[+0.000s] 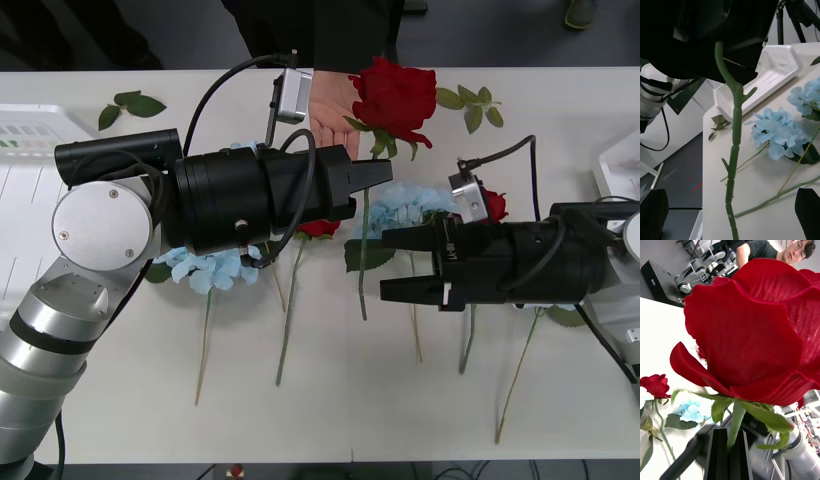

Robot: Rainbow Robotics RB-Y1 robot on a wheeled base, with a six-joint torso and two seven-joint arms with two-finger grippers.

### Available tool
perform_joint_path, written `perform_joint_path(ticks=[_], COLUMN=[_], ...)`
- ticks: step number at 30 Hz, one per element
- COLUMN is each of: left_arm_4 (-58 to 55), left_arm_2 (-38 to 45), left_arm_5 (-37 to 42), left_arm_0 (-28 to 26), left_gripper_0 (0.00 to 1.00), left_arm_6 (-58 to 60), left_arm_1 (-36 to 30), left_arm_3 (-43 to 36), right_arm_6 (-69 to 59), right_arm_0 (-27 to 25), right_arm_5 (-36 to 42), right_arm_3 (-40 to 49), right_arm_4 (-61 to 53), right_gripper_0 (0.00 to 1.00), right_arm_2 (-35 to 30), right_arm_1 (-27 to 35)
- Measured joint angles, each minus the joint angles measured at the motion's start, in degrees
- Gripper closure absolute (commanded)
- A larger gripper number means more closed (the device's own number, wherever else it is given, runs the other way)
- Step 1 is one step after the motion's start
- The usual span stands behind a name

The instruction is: Place the red flowers into the right box and the blue flowers into the left box. If a person shows an open palm, hand one flower to the person first, then continue sorting.

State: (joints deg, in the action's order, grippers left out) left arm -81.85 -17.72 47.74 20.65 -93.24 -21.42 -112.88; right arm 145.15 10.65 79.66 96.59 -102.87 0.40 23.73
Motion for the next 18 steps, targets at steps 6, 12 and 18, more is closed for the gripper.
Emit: perform_joint_path(ticks=[6, 12, 18], left_arm_4=[0.00, 0.00, 0.00], left_arm_2=[0.01, 0.01, 0.01], left_arm_5=[-0.01, -0.01, -0.01], left_arm_0=[0.00, 0.00, 0.00], left_gripper_0=[1.00, 1.00, 1.00], left_arm_6=[0.00, 0.00, 0.00], left_arm_1=[0.00, 0.01, 0.01], left_arm_3=[0.00, 0.00, 0.00], right_arm_6=[0.00, 0.00, -0.02], right_arm_0=[0.00, 0.00, 0.00], right_arm_5=[-2.80, -4.76, -4.73], right_arm_3=[0.42, 1.46, 1.52], right_arm_4=[-0.01, -0.64, -0.65], right_gripper_0=[0.14, 1.00, 1.00], right_arm_2=[2.87, 4.44, 4.45], right_arm_1=[-0.02, -0.02, -0.02])
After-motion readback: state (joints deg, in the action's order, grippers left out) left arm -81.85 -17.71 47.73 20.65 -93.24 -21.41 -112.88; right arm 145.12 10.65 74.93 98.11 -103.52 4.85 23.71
